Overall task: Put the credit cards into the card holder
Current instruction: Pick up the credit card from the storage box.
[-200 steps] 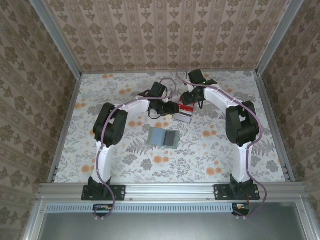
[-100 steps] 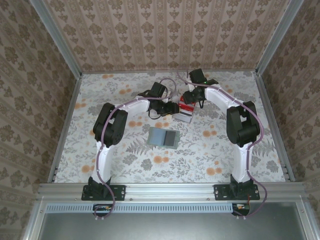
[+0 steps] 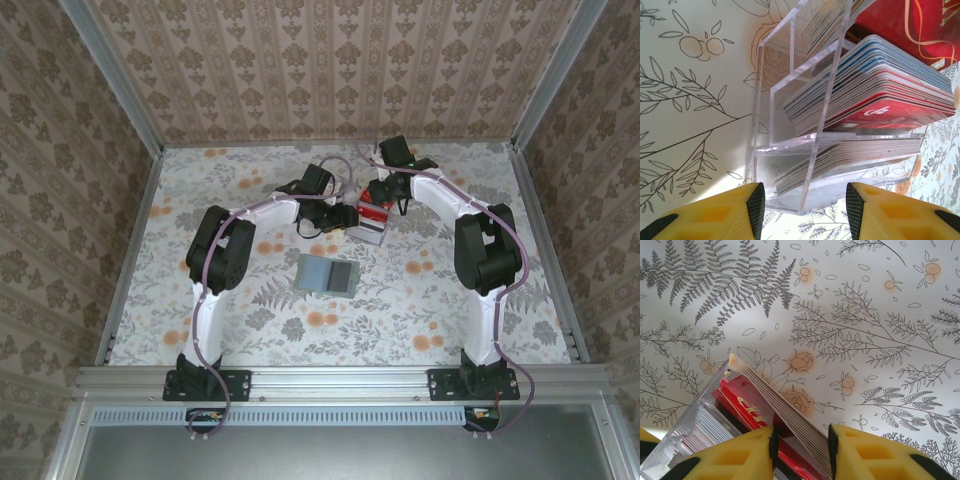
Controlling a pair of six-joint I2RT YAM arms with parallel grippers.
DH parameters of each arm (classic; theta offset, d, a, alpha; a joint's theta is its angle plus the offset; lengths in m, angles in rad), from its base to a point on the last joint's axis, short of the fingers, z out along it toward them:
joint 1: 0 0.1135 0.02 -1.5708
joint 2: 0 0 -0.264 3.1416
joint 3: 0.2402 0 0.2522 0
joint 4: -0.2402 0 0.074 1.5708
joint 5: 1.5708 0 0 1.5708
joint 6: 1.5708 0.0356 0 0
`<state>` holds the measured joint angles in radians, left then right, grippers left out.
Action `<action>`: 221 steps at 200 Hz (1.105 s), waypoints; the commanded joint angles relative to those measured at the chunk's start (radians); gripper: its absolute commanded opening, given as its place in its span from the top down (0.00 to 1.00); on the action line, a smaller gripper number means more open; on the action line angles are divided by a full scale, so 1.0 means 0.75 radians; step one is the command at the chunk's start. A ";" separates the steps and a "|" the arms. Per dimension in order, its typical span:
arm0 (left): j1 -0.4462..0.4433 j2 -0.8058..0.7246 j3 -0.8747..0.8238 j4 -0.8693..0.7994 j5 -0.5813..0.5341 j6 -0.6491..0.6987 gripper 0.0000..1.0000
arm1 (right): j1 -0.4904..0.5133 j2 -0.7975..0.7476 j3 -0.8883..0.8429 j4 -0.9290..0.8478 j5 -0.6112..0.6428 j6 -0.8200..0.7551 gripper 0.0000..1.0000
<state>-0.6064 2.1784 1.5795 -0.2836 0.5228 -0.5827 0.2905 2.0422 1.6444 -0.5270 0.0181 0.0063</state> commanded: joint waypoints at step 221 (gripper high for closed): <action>0.005 0.014 -0.027 0.006 0.010 -0.017 0.51 | -0.084 -0.112 -0.073 0.044 -0.343 0.043 0.96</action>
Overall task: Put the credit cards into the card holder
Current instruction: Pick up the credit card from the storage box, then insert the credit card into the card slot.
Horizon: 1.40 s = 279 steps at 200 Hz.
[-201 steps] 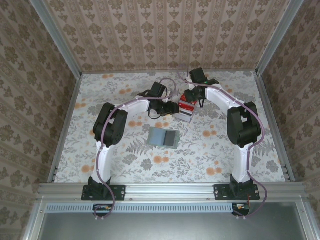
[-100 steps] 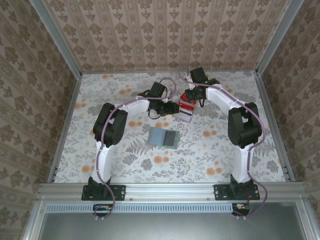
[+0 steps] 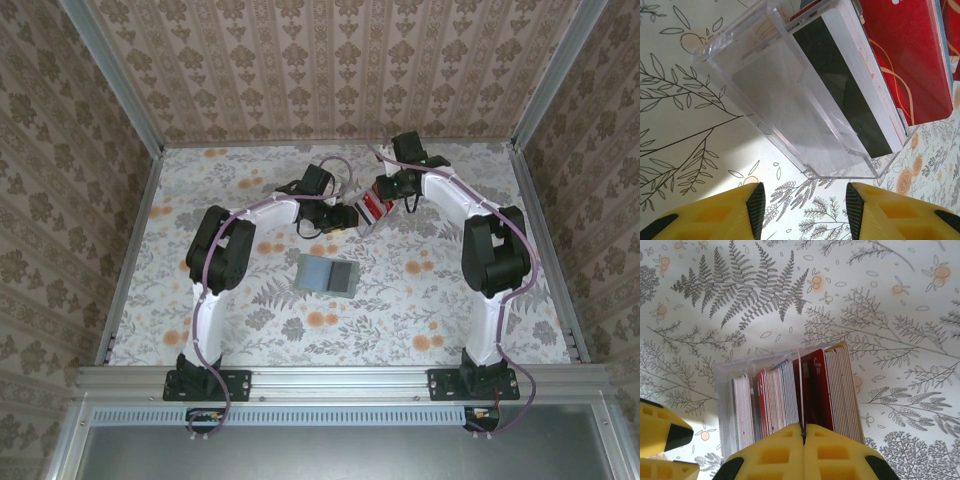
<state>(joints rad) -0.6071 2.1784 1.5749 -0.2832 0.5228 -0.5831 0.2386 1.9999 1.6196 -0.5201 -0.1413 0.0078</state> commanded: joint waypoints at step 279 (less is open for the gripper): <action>0.271 -0.749 -0.979 0.026 -0.050 0.074 0.53 | 0.430 -0.494 -1.294 1.178 -0.331 1.277 0.97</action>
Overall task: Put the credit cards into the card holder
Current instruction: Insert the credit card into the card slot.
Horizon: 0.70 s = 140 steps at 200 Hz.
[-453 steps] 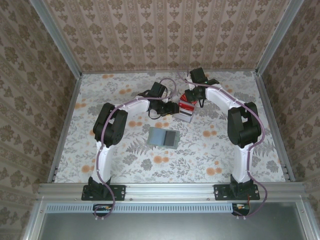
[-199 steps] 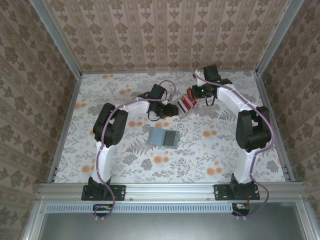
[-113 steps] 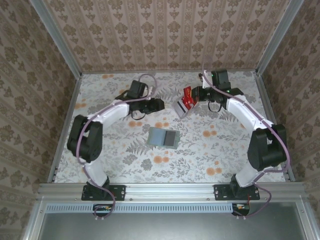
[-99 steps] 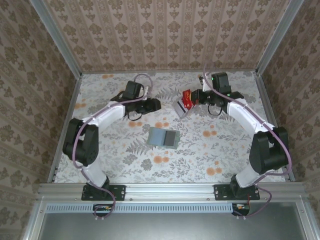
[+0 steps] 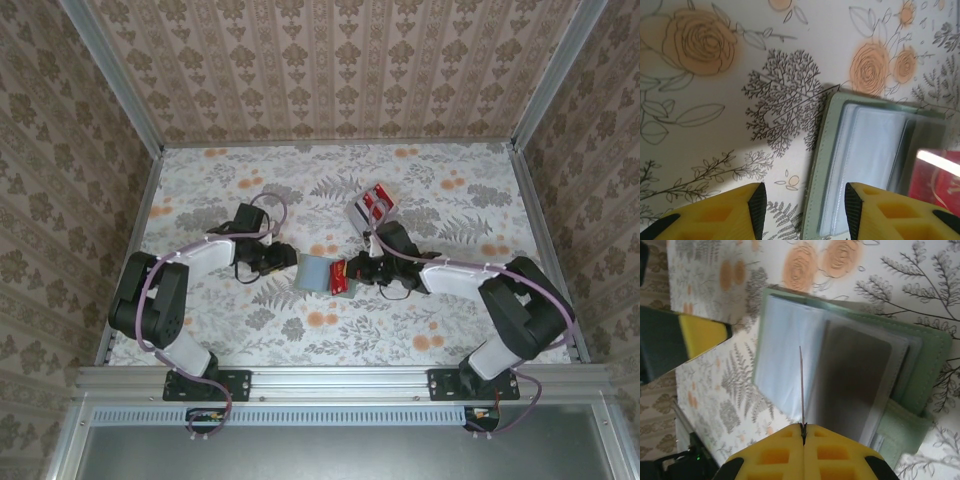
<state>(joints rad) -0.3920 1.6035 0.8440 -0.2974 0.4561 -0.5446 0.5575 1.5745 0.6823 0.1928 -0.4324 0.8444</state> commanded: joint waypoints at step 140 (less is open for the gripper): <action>-0.121 0.226 -0.027 0.202 0.068 -0.036 0.73 | -0.009 0.251 0.041 0.396 -0.110 0.189 0.97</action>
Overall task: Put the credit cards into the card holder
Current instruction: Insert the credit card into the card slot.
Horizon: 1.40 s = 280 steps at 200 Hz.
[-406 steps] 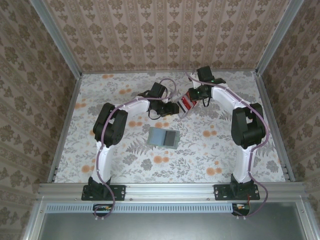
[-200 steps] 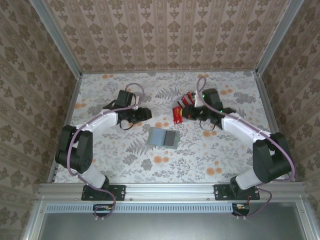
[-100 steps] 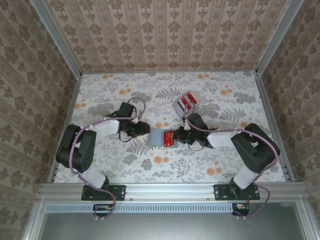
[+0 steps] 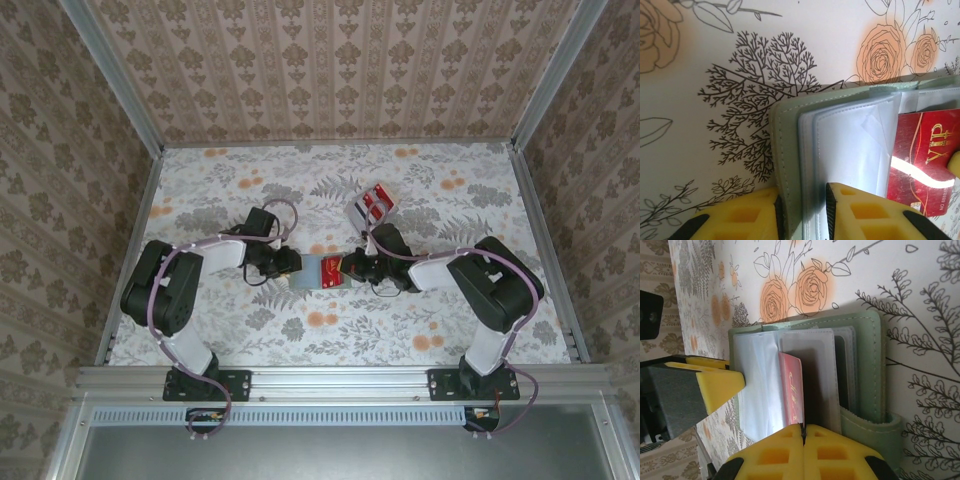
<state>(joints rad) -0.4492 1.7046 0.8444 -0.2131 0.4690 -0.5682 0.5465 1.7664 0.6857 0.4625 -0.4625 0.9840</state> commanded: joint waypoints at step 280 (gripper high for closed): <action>-0.050 0.116 -0.028 0.111 0.050 -0.016 0.75 | -0.035 0.115 0.100 0.013 -0.075 -0.042 0.98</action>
<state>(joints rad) -0.4511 1.7271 0.8444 -0.1589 0.5068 -0.5720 0.5259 1.8168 0.7349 0.4633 -0.5137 0.9535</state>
